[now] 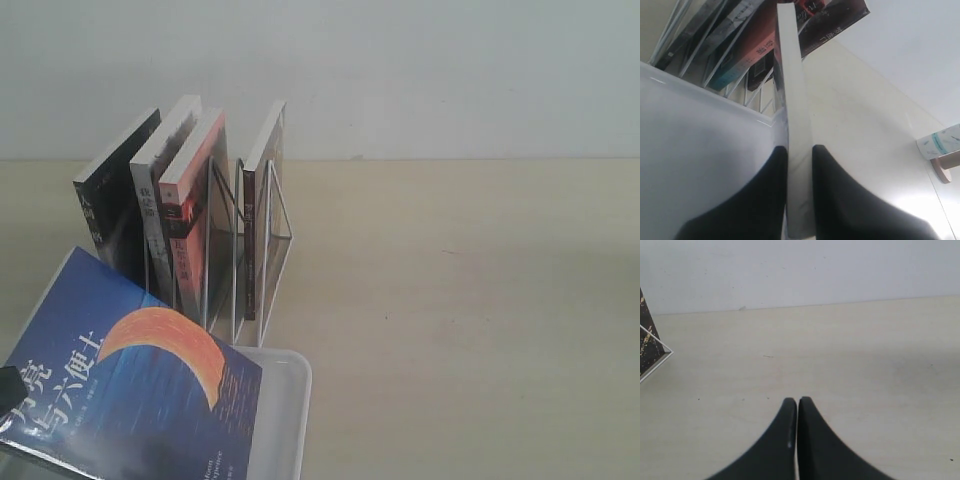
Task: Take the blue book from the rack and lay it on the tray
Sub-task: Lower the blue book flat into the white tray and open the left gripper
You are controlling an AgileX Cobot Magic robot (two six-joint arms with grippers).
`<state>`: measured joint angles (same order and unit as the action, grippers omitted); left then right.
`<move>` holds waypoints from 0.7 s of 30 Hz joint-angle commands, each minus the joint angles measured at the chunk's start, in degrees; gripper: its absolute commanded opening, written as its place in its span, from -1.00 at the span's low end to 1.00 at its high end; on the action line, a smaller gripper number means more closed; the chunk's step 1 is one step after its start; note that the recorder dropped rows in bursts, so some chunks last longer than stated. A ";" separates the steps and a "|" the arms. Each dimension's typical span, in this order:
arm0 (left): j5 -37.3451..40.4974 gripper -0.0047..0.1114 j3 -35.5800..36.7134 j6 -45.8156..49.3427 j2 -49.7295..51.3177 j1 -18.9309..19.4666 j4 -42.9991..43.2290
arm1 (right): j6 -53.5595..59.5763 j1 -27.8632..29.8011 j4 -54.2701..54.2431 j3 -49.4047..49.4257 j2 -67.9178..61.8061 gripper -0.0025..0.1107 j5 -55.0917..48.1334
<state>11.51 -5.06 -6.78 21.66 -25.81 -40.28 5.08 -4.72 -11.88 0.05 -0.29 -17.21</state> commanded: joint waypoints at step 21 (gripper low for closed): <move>-3.67 -0.85 -0.24 -0.54 -0.30 -0.07 -1.89 | 0.04 0.15 0.28 -0.05 0.29 -0.96 0.68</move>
<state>10.65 -5.06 -6.78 21.66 -25.81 -40.70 5.08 -4.72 -11.88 0.05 -0.29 -17.21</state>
